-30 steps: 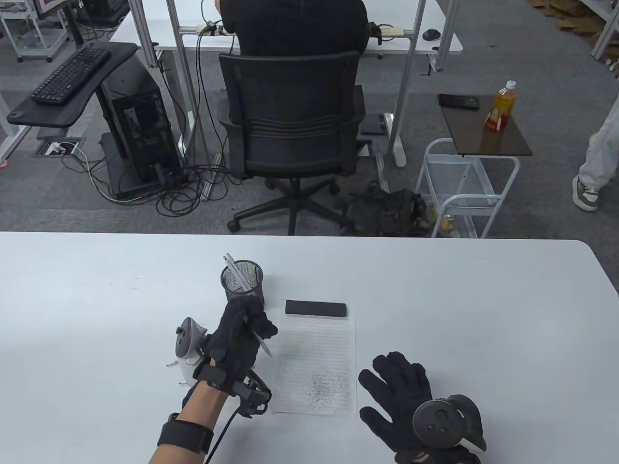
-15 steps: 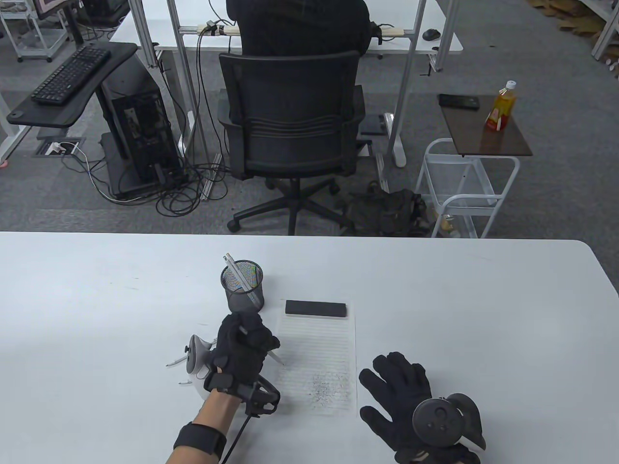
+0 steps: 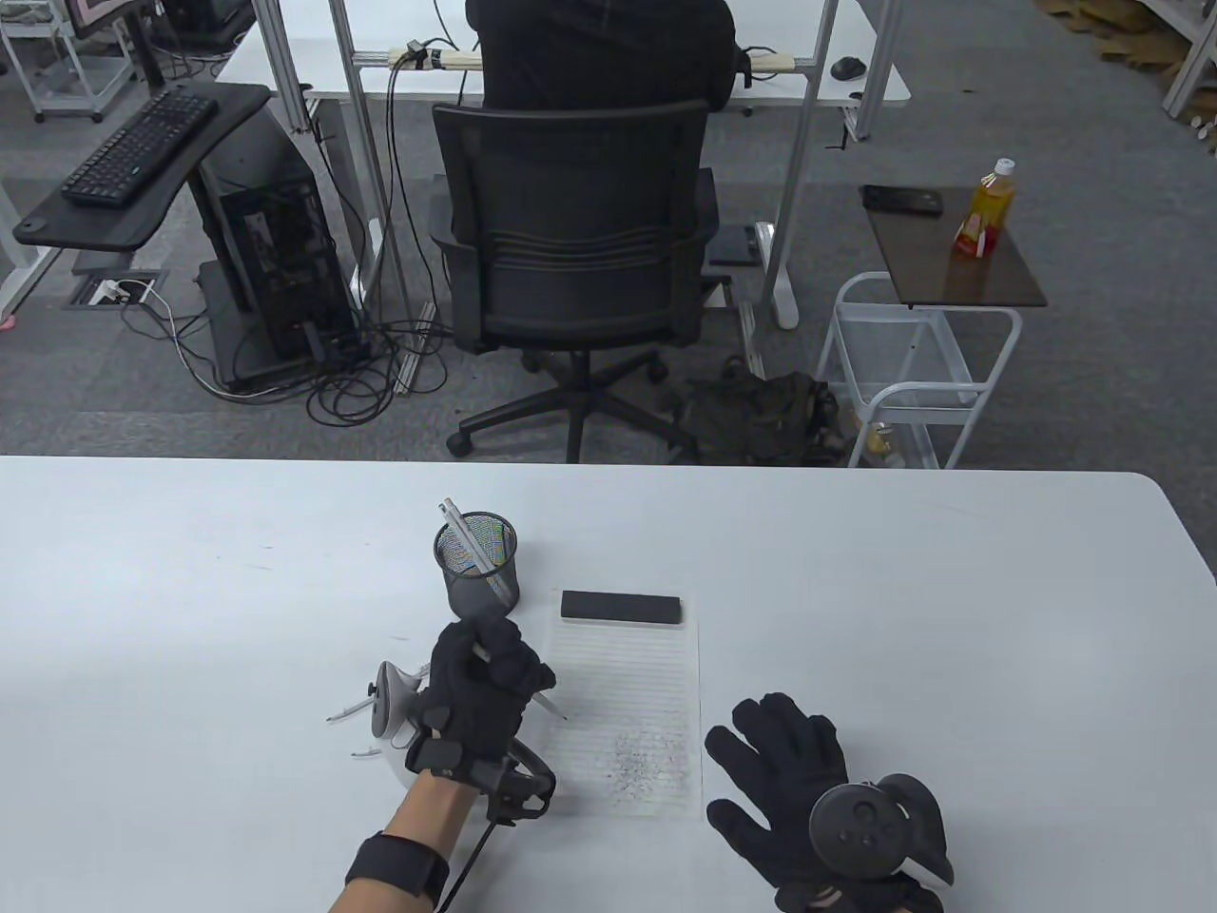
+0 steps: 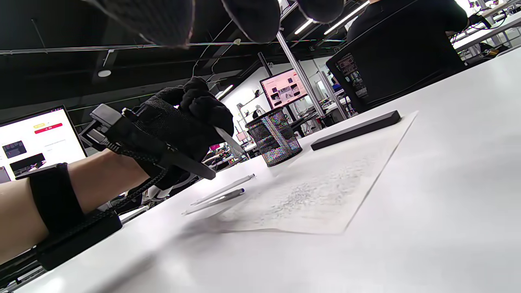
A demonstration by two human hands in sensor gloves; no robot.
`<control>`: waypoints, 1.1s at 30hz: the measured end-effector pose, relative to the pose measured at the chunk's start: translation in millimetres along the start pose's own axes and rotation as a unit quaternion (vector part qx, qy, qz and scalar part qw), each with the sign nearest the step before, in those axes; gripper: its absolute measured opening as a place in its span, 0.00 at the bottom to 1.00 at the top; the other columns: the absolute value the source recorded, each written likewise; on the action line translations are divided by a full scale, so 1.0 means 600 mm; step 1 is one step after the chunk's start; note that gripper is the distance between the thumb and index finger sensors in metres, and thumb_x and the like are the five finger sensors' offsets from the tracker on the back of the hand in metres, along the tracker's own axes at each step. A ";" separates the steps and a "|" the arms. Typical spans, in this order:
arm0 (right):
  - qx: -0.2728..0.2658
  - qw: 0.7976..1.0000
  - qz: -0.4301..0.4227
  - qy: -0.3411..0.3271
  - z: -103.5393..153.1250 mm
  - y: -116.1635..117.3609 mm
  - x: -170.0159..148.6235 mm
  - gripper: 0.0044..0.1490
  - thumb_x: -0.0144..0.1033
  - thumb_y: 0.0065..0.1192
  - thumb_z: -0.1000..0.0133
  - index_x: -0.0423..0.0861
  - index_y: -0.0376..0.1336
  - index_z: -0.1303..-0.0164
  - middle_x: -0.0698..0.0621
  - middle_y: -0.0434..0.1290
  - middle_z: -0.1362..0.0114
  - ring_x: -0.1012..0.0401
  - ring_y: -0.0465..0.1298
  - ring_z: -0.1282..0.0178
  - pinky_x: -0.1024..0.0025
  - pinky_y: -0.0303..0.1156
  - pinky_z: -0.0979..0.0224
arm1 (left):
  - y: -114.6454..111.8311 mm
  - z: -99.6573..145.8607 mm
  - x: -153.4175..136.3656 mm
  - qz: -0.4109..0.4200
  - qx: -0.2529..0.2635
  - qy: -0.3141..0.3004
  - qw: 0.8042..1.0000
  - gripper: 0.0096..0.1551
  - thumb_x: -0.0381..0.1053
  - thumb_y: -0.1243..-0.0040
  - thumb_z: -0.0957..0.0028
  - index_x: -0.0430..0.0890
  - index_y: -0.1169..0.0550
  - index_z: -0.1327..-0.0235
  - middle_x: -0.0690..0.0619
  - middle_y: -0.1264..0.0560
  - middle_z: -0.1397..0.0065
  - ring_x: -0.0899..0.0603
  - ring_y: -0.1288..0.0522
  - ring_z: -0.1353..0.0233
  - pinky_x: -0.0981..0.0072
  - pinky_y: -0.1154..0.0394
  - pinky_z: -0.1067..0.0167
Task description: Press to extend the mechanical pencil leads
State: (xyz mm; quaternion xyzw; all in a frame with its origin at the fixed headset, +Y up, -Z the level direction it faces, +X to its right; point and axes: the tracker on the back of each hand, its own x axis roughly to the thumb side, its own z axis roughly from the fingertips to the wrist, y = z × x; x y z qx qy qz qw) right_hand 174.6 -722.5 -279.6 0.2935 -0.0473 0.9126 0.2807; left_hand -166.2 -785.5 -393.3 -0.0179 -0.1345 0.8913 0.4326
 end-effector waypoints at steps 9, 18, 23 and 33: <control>0.001 1.000 0.000 0.001 0.000 0.000 0.000 0.44 0.56 0.59 0.39 0.43 0.59 0.17 0.32 0.53 0.15 0.27 0.48 0.16 0.18 0.41 0.28 | 0.003 0.000 -0.010 -0.014 -0.002 0.002 1.000 0.31 0.67 0.55 0.44 0.47 0.19 0.50 0.55 0.20 0.62 0.42 0.21 0.58 0.41 0.26 0.42; 0.001 1.000 0.000 0.001 0.000 0.001 0.000 0.44 0.56 0.59 0.39 0.43 0.59 0.17 0.32 0.53 0.15 0.27 0.48 0.16 0.18 0.41 0.28 | 0.017 0.000 -0.012 -0.020 0.007 0.003 1.000 0.30 0.66 0.54 0.44 0.46 0.19 0.51 0.55 0.19 0.63 0.42 0.21 0.59 0.41 0.25 0.44; 0.002 1.000 -0.001 0.002 0.001 0.001 -0.001 0.44 0.56 0.59 0.39 0.43 0.59 0.17 0.32 0.53 0.15 0.27 0.48 0.16 0.18 0.41 0.28 | 0.021 -0.001 -0.010 -0.033 0.008 -0.003 0.999 0.32 0.69 0.55 0.45 0.46 0.18 0.50 0.55 0.19 0.63 0.42 0.21 0.59 0.42 0.25 0.44; 0.004 1.000 -0.001 0.003 0.000 0.002 -0.001 0.44 0.56 0.59 0.39 0.43 0.59 0.17 0.32 0.53 0.15 0.27 0.48 0.16 0.19 0.41 0.28 | 0.042 0.002 -0.010 -0.068 0.025 -0.005 0.997 0.30 0.65 0.53 0.45 0.45 0.18 0.51 0.55 0.19 0.64 0.42 0.21 0.61 0.40 0.25 0.45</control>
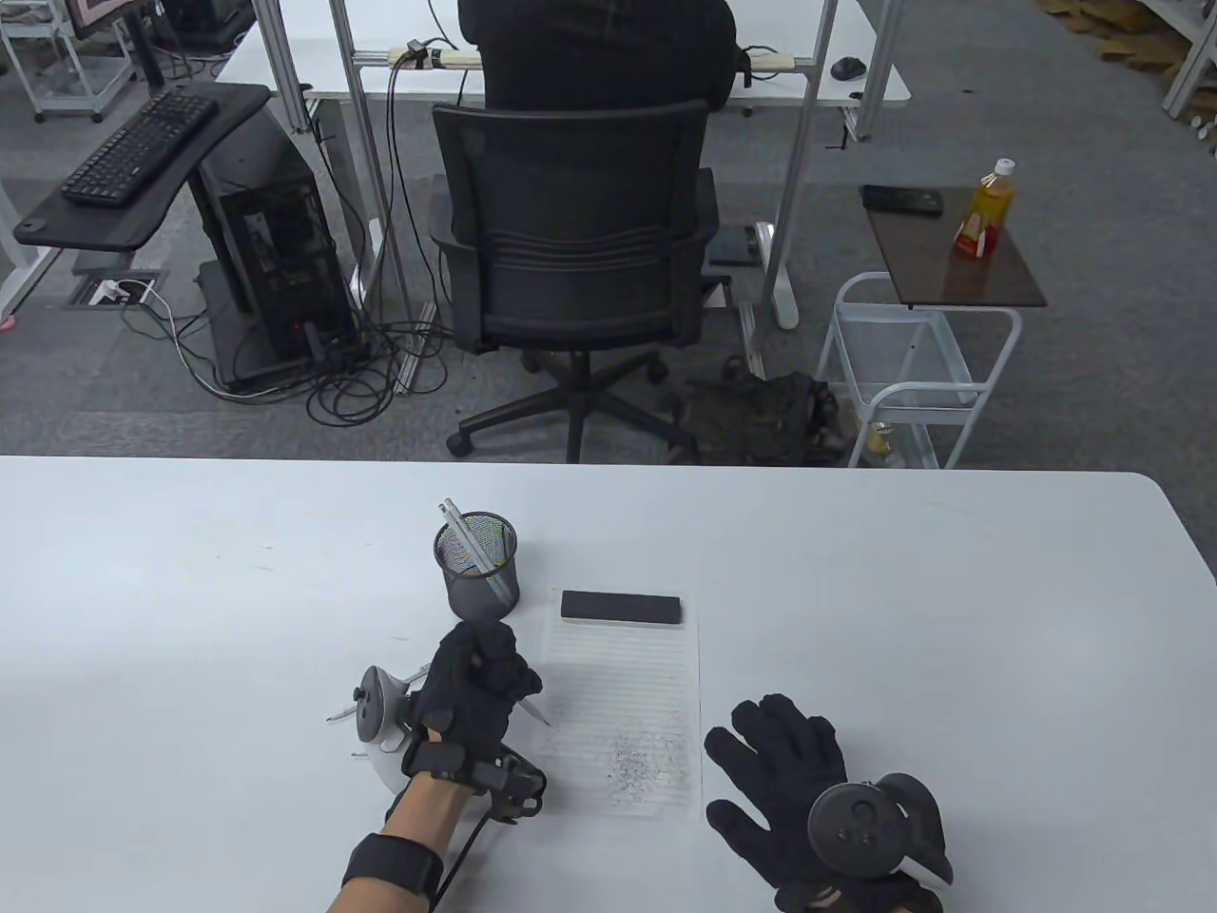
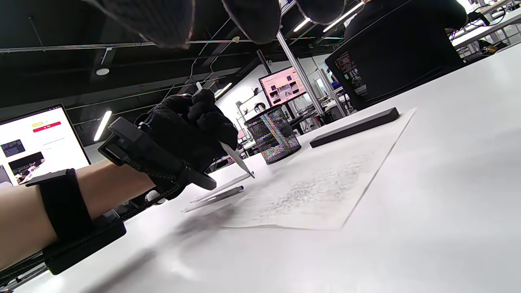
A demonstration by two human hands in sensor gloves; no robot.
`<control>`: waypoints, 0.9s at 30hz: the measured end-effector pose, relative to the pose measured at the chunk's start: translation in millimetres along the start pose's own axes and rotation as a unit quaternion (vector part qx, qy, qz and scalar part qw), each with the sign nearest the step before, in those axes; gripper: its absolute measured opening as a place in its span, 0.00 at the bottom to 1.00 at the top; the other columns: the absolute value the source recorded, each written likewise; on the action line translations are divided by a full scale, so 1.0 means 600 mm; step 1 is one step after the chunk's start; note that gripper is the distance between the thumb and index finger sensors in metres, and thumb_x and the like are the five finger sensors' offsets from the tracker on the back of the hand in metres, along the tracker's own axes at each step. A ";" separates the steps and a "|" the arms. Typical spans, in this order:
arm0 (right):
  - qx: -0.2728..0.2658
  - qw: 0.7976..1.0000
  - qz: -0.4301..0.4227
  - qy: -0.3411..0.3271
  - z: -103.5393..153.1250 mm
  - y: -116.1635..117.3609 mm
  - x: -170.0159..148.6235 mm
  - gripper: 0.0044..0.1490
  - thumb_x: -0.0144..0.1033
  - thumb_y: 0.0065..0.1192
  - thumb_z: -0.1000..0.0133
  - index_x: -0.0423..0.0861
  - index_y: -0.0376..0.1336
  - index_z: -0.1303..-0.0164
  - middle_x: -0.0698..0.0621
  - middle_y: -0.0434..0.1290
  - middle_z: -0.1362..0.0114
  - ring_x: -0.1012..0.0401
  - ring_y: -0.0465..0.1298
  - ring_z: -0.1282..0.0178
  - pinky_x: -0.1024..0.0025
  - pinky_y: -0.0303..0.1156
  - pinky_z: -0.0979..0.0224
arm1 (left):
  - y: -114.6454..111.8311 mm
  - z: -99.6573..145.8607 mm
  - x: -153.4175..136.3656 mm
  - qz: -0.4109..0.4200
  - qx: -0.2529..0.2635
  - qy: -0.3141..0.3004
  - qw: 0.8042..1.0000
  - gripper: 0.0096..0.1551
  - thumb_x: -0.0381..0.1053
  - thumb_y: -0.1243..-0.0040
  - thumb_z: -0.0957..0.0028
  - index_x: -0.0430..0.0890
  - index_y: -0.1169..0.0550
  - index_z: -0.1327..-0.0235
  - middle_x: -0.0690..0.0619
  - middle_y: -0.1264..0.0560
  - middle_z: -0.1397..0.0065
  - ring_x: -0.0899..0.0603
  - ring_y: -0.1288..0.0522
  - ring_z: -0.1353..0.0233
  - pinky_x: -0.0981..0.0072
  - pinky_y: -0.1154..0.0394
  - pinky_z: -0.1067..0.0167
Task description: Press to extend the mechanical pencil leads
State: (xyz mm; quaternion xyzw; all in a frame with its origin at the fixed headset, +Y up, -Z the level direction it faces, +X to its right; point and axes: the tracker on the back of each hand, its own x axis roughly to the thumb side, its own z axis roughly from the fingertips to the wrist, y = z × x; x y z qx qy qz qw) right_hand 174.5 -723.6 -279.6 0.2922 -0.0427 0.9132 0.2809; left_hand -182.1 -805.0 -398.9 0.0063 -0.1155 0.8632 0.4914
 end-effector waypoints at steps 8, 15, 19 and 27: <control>0.000 1.000 0.000 0.000 0.000 0.000 0.000 0.44 0.56 0.59 0.39 0.43 0.59 0.17 0.32 0.53 0.15 0.27 0.48 0.16 0.19 0.41 0.28 | 0.004 0.002 -0.004 -0.029 0.004 0.004 1.000 0.29 0.64 0.53 0.44 0.45 0.19 0.50 0.55 0.19 0.64 0.42 0.20 0.61 0.41 0.24 0.46; 0.000 1.000 0.000 0.000 0.000 0.000 -0.001 0.44 0.56 0.59 0.39 0.43 0.59 0.17 0.32 0.53 0.15 0.27 0.48 0.16 0.19 0.41 0.27 | 0.003 0.003 -0.004 -0.031 0.005 0.006 0.999 0.29 0.64 0.53 0.44 0.45 0.19 0.50 0.55 0.19 0.64 0.42 0.21 0.61 0.41 0.24 0.46; 0.001 1.000 0.000 0.000 0.000 0.000 -0.001 0.44 0.56 0.59 0.39 0.43 0.59 0.17 0.32 0.53 0.15 0.27 0.48 0.16 0.19 0.41 0.28 | 0.004 0.003 -0.005 -0.039 0.001 0.005 0.999 0.29 0.64 0.53 0.44 0.45 0.19 0.50 0.55 0.19 0.64 0.42 0.21 0.61 0.41 0.24 0.46; 0.001 1.000 -0.001 0.001 -0.001 0.000 -0.001 0.44 0.56 0.59 0.39 0.43 0.59 0.17 0.32 0.53 0.15 0.27 0.48 0.16 0.19 0.41 0.27 | 0.000 0.002 -0.012 -0.053 -0.010 0.012 0.999 0.29 0.64 0.53 0.44 0.45 0.19 0.49 0.55 0.19 0.64 0.42 0.21 0.61 0.41 0.24 0.45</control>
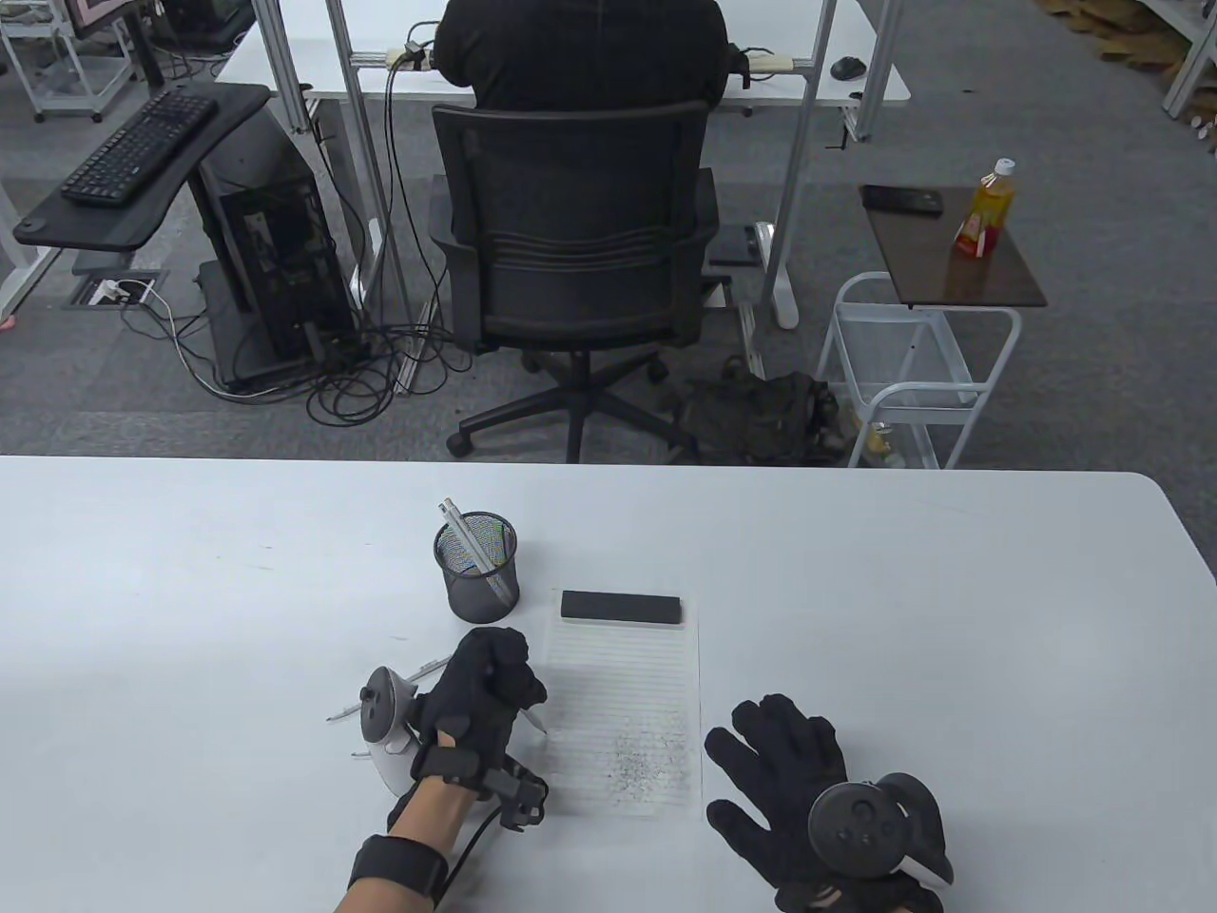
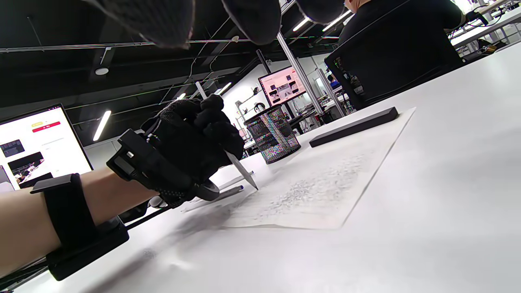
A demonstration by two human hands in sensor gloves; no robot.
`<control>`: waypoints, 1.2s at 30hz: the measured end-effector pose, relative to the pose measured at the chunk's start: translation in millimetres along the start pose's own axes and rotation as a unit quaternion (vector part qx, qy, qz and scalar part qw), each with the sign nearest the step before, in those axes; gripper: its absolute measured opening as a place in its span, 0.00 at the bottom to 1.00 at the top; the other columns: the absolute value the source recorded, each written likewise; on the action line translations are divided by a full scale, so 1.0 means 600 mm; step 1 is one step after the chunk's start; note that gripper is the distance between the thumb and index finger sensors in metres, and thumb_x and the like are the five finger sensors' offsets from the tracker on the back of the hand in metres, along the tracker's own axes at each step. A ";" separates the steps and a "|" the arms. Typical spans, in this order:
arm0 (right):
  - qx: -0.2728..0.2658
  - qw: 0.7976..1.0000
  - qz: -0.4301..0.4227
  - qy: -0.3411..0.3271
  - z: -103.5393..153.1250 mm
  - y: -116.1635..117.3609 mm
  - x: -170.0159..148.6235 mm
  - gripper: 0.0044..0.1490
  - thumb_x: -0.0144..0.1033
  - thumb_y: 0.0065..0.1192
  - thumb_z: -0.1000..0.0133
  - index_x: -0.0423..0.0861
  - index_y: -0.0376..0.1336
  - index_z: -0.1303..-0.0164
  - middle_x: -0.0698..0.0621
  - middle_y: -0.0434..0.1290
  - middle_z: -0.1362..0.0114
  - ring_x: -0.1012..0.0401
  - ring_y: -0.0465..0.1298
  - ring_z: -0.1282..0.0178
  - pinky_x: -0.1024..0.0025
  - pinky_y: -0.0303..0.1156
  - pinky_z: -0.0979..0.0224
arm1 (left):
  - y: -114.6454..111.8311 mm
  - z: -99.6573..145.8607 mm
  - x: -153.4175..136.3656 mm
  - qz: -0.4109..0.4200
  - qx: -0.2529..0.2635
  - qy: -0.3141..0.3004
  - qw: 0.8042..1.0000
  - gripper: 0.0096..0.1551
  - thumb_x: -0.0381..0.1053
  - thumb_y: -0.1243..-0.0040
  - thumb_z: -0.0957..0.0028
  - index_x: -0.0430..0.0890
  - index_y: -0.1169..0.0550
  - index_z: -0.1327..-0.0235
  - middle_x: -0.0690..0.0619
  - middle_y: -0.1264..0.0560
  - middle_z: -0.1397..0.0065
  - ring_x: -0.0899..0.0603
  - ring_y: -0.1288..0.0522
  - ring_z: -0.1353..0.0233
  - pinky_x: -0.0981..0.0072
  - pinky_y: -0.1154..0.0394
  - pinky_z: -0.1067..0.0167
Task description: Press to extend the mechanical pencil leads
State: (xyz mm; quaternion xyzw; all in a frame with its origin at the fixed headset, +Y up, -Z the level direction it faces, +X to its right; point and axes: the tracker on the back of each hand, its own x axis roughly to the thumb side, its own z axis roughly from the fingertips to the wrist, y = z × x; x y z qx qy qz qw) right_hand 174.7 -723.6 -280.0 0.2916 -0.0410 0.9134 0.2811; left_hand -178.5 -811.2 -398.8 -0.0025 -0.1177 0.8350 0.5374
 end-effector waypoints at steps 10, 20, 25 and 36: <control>0.001 1.000 -0.001 -0.002 0.000 0.000 0.000 0.44 0.56 0.59 0.39 0.43 0.59 0.17 0.32 0.53 0.15 0.27 0.48 0.16 0.19 0.41 0.28 | -0.012 -0.002 0.023 -0.012 -0.019 -0.030 0.999 0.32 0.67 0.53 0.44 0.45 0.19 0.48 0.55 0.19 0.62 0.43 0.21 0.59 0.41 0.25 0.44; 0.001 1.000 0.000 -0.005 0.001 0.001 0.001 0.44 0.56 0.59 0.39 0.43 0.59 0.17 0.32 0.53 0.15 0.27 0.48 0.16 0.19 0.42 0.28 | -0.014 -0.013 0.125 -0.109 -0.070 -0.024 0.991 0.33 0.53 0.52 0.47 0.43 0.27 0.29 0.49 0.24 0.45 0.38 0.25 0.48 0.38 0.29 0.42; 0.003 1.000 -0.001 -0.005 0.001 0.002 0.001 0.44 0.56 0.59 0.39 0.43 0.59 0.18 0.32 0.53 0.15 0.27 0.48 0.16 0.19 0.42 0.27 | -0.019 0.002 0.184 -0.369 -0.157 0.034 0.916 0.32 0.46 0.50 0.49 0.45 0.26 0.28 0.47 0.34 0.34 0.37 0.32 0.39 0.41 0.29 0.42; 0.002 1.000 -0.003 -0.005 0.001 0.003 0.002 0.43 0.56 0.59 0.39 0.43 0.60 0.18 0.32 0.52 0.15 0.27 0.48 0.16 0.19 0.42 0.27 | 0.027 0.071 0.193 -0.719 -0.302 0.114 0.615 0.33 0.40 0.44 0.49 0.47 0.26 0.26 0.48 0.37 0.33 0.37 0.34 0.35 0.39 0.32 0.35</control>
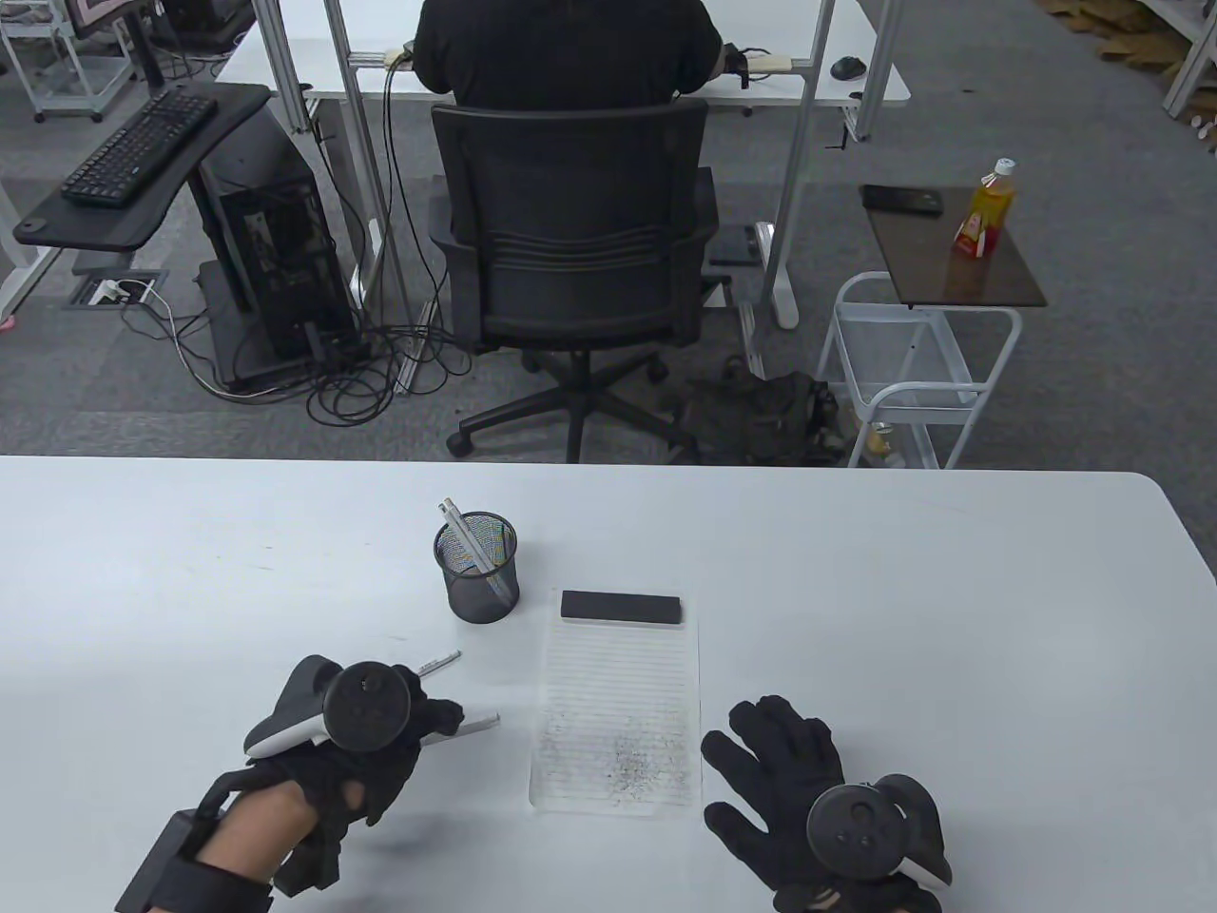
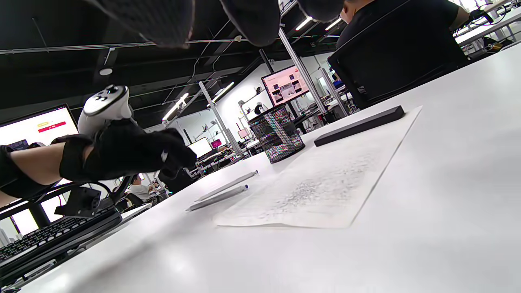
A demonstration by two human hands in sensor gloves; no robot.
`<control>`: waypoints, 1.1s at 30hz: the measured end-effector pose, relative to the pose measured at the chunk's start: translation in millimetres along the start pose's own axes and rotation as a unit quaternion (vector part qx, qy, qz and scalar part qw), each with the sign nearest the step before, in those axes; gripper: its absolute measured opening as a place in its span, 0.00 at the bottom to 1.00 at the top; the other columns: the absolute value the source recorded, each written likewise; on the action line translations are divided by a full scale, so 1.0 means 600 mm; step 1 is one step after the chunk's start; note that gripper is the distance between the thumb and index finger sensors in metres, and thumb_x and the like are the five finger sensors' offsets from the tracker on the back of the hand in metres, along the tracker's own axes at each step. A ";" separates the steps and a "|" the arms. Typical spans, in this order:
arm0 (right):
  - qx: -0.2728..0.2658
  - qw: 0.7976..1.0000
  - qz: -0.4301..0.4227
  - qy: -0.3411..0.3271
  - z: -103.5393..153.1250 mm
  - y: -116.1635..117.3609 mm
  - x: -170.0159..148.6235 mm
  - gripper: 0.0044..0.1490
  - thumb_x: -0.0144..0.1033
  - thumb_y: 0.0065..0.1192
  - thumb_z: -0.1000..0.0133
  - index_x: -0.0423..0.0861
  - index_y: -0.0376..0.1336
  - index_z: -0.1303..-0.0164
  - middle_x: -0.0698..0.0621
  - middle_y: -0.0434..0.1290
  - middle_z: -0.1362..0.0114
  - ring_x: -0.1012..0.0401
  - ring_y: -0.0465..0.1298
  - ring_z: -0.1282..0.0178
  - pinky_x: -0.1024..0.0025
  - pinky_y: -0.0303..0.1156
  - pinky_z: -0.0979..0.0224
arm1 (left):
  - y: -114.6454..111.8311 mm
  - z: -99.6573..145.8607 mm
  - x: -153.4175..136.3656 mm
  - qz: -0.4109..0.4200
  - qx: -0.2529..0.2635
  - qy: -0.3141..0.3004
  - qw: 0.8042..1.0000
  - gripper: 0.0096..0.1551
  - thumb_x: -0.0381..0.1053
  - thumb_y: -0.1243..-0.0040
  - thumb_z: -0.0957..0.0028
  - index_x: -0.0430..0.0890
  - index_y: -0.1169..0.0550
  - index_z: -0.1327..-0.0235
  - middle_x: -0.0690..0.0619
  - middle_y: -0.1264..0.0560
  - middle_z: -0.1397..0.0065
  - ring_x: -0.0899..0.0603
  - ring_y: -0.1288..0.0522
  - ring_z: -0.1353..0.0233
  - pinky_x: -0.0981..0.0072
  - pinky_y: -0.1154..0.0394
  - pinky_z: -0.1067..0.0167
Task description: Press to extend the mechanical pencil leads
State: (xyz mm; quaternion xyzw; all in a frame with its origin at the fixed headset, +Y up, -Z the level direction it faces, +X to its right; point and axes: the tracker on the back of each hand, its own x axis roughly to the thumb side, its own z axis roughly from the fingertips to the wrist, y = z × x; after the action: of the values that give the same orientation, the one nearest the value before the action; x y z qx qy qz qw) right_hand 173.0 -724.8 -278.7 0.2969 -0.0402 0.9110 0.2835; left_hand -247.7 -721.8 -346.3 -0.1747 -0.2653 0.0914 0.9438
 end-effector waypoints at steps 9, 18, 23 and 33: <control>0.001 1.000 -0.001 0.002 0.000 0.000 0.000 0.43 0.56 0.59 0.39 0.43 0.60 0.18 0.32 0.52 0.15 0.27 0.48 0.17 0.19 0.42 0.28 | -0.038 0.020 -0.008 -0.141 0.007 0.011 0.990 0.33 0.39 0.31 0.54 0.53 0.27 0.32 0.50 0.25 0.35 0.38 0.23 0.38 0.35 0.27 0.35; 0.003 1.000 -0.001 0.005 -0.001 -0.001 0.001 0.43 0.55 0.59 0.39 0.43 0.60 0.18 0.32 0.52 0.15 0.27 0.48 0.16 0.19 0.42 0.28 | -0.062 0.014 0.002 -0.239 0.012 0.010 0.971 0.30 0.45 0.23 0.59 0.52 0.21 0.41 0.56 0.17 0.38 0.43 0.16 0.41 0.41 0.22 0.37; 0.004 1.000 -0.002 0.005 -0.001 -0.002 0.001 0.43 0.55 0.59 0.39 0.43 0.60 0.18 0.32 0.52 0.15 0.27 0.48 0.16 0.19 0.42 0.28 | -0.067 0.010 0.006 -0.260 0.016 0.010 0.965 0.29 0.46 0.22 0.59 0.52 0.20 0.42 0.56 0.16 0.40 0.44 0.15 0.43 0.44 0.21 0.39; 0.005 1.000 -0.002 0.006 -0.001 -0.002 0.001 0.43 0.55 0.59 0.39 0.43 0.60 0.18 0.32 0.52 0.15 0.27 0.48 0.17 0.19 0.42 0.28 | -0.083 0.002 0.009 -0.268 0.013 -0.005 0.963 0.27 0.47 0.22 0.61 0.51 0.17 0.45 0.54 0.14 0.43 0.45 0.14 0.46 0.45 0.19 0.41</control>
State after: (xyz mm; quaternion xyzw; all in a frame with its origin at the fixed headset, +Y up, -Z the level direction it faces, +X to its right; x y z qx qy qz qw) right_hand 172.7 -723.6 -279.2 0.2930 -0.0329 0.9125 0.2837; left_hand -240.1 -766.0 -323.9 -0.0844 -0.3061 -0.1607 0.9345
